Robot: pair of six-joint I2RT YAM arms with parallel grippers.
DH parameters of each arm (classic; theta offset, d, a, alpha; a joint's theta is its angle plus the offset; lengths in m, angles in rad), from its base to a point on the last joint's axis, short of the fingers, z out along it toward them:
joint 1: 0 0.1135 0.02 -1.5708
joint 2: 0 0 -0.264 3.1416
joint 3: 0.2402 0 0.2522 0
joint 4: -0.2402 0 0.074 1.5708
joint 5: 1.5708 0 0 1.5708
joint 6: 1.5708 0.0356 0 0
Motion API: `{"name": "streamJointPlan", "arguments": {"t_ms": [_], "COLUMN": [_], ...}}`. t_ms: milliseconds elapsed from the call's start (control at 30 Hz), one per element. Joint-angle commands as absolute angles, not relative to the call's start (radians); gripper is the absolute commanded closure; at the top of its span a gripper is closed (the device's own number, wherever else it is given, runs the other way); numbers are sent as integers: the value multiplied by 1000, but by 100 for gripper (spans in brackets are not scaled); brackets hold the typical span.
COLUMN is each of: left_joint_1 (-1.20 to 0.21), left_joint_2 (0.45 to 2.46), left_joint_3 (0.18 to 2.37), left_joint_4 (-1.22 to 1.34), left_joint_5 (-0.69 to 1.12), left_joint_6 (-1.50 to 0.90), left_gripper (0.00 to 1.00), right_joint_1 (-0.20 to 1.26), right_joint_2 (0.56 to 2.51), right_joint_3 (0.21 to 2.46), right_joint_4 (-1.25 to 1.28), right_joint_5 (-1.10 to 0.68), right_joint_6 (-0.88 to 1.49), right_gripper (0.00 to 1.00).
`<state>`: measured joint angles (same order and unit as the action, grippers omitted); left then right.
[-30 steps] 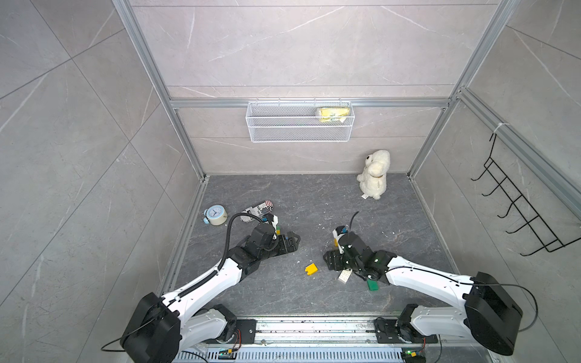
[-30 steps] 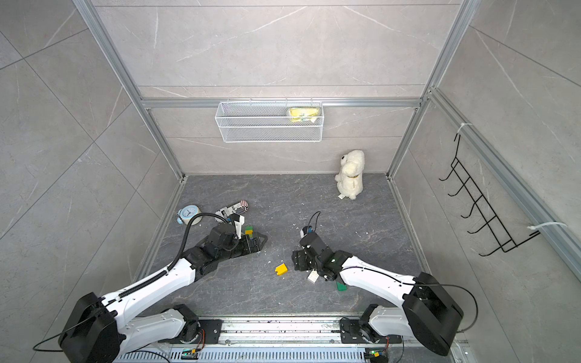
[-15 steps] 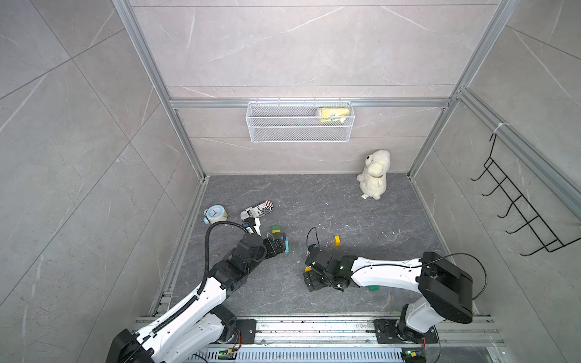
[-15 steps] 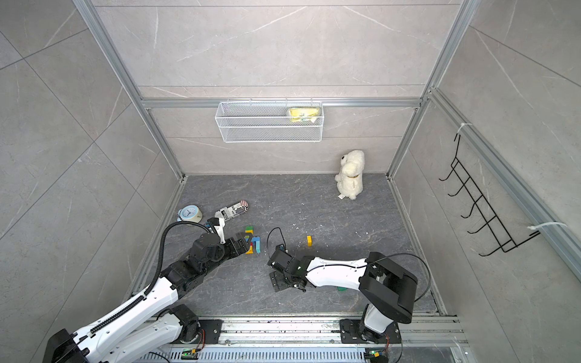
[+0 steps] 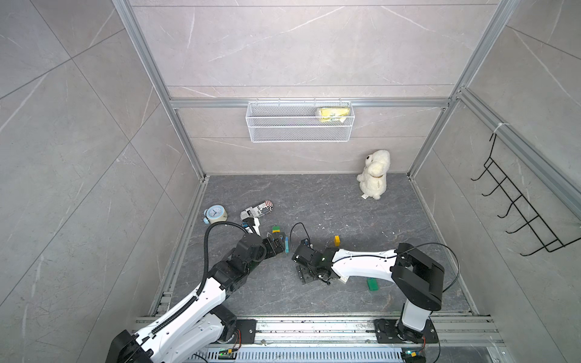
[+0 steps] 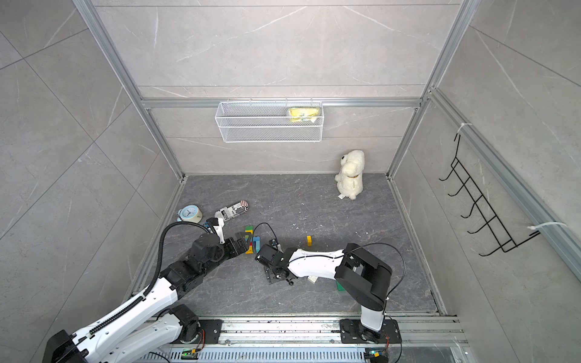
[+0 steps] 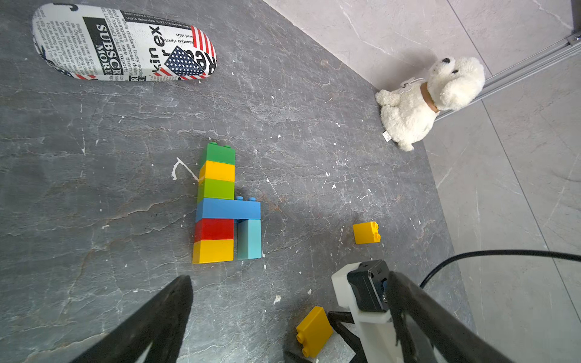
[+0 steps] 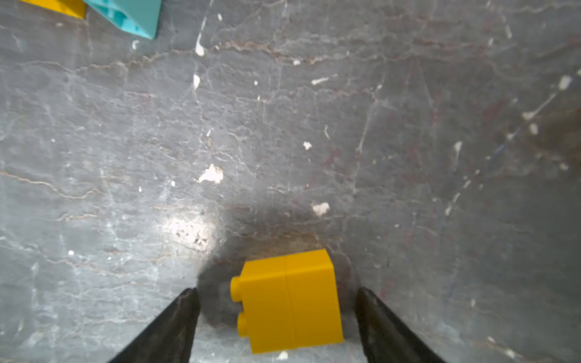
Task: Assemble the letter h with lego
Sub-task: Adjust the lego brick at the center of the board.
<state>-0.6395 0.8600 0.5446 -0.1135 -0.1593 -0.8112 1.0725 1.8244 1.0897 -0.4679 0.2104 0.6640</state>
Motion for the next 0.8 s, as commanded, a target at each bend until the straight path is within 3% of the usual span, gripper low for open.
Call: {"name": "streamJointPlan", "arguments": {"t_ms": [0, 467, 767], "left_joint_1": [-635, -635, -635], "left_joint_2": [840, 871, 943], "left_joint_3": [548, 555, 585], "left_joint_4": [-113, -100, -68], "left_joint_5": [-173, -142, -50], "left_joint_6": [-816, -810, -763], "left_gripper": [1, 1, 1], "right_joint_1": [1075, 1014, 836], "right_joint_2": [1855, 1824, 1649], "right_joint_3": [1121, 1083, 770], "right_joint_4": [-533, -425, 99], "right_joint_5": [237, 60, -370], "right_joint_6": [675, 692, 941], "right_gripper": [24, 53, 62]}}
